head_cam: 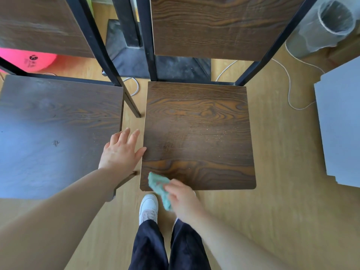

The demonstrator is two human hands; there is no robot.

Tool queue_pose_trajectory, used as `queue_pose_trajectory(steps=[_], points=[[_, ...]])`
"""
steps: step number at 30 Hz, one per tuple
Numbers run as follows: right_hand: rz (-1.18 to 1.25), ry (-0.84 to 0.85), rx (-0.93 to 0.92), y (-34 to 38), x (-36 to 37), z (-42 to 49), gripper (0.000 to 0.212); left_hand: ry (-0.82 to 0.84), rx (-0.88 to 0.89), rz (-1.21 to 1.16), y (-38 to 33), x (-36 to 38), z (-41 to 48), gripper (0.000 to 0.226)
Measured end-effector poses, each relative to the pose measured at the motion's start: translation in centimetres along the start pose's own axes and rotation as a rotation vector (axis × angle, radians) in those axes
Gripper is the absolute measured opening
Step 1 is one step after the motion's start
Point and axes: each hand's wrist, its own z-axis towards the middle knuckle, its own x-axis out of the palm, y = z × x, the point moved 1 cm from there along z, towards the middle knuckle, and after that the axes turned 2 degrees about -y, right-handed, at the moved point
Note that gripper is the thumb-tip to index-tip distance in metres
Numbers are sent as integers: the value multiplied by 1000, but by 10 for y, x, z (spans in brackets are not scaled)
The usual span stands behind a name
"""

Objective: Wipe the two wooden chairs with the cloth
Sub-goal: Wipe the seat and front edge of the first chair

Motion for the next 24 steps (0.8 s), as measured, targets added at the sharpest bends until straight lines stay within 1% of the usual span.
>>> queue_pose_trajectory(steps=[2, 6, 7, 9, 11, 13, 17, 20, 24], points=[[52, -166, 38, 3, -45, 1, 32, 7, 18, 36, -1, 0, 1, 64], [-13, -543, 60, -21, -165, 21, 30, 8, 26, 61, -2, 0, 9, 63], [-20, -629, 105, -29, -195, 29, 31, 4, 20, 56, -3, 0, 12, 63], [-52, -727, 214, -46, -246, 44, 36, 1, 16, 60, -7, 0, 19, 61], [-155, -735, 287, -63, -280, 58, 37, 3, 20, 58, -13, 0, 27, 60], [-249, -705, 325, -73, -293, 69, 35, 9, 23, 65, -19, 0, 34, 60], [-237, -624, 334, -78, -274, 82, 31, 24, 19, 87, -24, 0, 45, 59], [-246, -537, 303, -79, -252, 86, 40, 40, 22, 94, -23, 0, 51, 57], [-409, -498, 274, -84, -238, 90, 48, 43, 56, 106, -17, 2, 52, 56]])
